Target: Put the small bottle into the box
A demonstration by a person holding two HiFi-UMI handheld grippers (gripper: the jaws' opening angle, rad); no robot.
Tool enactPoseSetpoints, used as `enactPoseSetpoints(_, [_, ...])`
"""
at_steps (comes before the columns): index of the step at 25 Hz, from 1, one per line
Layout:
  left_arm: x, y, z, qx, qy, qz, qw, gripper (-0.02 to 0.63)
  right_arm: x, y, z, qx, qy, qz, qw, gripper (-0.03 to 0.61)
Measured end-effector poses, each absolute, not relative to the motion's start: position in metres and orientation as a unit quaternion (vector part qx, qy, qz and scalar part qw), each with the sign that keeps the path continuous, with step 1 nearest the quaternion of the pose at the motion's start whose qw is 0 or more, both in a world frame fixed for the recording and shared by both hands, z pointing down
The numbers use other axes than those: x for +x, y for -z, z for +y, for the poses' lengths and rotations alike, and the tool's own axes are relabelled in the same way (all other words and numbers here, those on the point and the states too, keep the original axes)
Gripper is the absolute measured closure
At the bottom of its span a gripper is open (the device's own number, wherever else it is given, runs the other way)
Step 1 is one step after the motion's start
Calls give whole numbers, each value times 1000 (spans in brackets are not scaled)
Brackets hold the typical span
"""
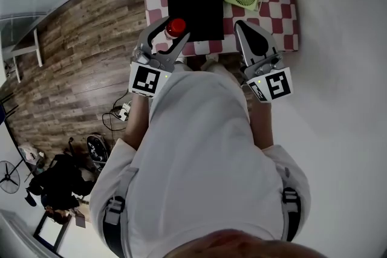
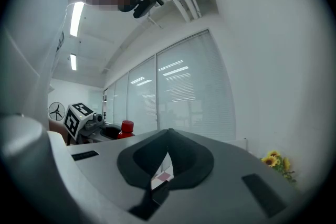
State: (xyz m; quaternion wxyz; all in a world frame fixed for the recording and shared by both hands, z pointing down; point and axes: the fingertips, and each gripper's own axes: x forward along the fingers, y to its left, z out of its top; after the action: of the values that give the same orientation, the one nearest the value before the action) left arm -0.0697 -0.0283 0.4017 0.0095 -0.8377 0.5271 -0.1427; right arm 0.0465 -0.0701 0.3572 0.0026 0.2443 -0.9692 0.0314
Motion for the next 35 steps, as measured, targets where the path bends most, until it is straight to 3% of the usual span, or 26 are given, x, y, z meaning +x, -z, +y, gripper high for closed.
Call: enactPoseSetpoints(35, [-35, -621, -83, -858, 368, 351, -66, 393, 142, -367, -66, 411, -42, -910, 22, 577])
